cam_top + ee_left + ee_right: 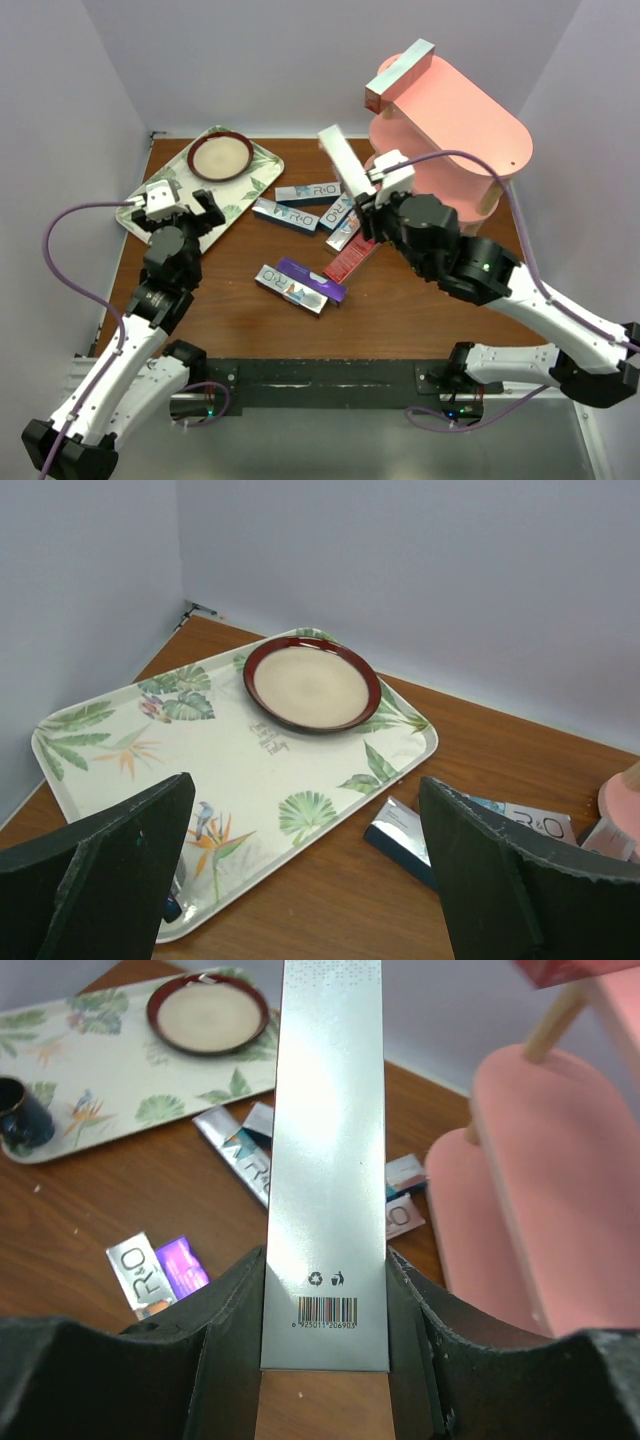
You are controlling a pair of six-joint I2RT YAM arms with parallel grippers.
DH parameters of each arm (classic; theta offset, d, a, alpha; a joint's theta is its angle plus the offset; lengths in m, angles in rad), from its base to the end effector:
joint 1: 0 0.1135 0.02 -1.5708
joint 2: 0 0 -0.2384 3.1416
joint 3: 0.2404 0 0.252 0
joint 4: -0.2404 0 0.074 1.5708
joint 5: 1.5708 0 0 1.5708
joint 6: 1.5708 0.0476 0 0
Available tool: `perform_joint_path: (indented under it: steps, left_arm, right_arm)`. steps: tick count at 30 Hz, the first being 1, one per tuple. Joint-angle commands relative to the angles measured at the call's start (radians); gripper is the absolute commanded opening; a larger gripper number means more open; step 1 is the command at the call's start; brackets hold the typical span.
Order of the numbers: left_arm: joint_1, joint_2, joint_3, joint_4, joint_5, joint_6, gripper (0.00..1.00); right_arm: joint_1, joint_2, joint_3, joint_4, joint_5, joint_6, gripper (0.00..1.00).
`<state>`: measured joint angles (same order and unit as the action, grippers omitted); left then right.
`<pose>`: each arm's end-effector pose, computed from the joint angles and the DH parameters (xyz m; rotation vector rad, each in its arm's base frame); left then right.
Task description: Place and organize the toothpastes onto the shelf
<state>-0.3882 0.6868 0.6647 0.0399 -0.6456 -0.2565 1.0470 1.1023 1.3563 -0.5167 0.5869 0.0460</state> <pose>0.1901 -0.0468 0.3212 -0.4037 1.5033 -0.0077 0.1448 0.1980 0.4163 -0.4838 1.7290 0.2453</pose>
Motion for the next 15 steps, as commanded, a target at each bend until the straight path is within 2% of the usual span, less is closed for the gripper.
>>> perform_joint_path:
  steps: [1,6,9,15]
  left_arm:
    - [0.002,-0.032,-0.020,0.066,-0.016,0.049,1.00]
    - [0.002,-0.012,-0.005,0.045,-0.012,0.042,1.00]
    - [0.002,-0.009,-0.002,0.038,-0.008,0.039,1.00]
    - [0.003,-0.023,-0.002,0.025,-0.026,0.031,1.00]
  right_arm:
    - [-0.004,-0.036,0.130,-0.080,0.203,-0.001,0.00]
    - [-0.019,-0.022,0.231,-0.074,0.361,-0.037,0.00]
    - [-0.053,0.011,0.285,-0.072,0.395,-0.040,0.00]
    - [-0.208,0.166,0.490,-0.212,0.340,0.061,0.00]
